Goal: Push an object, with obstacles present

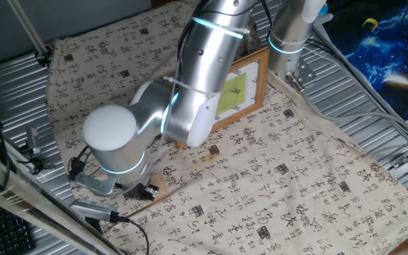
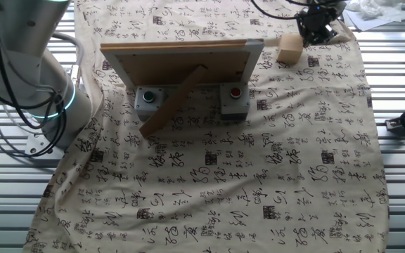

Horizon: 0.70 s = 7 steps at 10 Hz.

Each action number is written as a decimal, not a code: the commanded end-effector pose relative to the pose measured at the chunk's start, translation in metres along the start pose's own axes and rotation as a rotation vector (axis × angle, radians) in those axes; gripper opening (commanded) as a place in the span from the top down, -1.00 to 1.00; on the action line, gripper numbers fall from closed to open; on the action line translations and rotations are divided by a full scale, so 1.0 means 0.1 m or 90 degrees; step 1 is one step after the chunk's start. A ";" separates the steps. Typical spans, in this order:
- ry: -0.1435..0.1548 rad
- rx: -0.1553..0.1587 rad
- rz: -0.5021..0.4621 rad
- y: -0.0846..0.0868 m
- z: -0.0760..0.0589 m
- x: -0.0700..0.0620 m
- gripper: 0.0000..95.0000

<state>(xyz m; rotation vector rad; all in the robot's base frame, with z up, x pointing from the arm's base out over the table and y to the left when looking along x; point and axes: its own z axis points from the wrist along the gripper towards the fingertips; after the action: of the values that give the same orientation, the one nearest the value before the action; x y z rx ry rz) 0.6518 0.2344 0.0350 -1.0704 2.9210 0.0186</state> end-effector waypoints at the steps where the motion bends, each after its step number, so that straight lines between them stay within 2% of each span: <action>1: 0.003 0.000 0.010 0.02 -0.01 0.04 1.00; 3: 0.004 -0.001 0.025 0.04 -0.01 0.10 1.00; 7: 0.007 0.002 0.101 0.09 -0.03 0.31 1.00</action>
<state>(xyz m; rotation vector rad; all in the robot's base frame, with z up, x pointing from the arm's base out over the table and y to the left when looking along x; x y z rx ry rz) 0.6232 0.2219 0.0359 -0.8571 3.0035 0.0139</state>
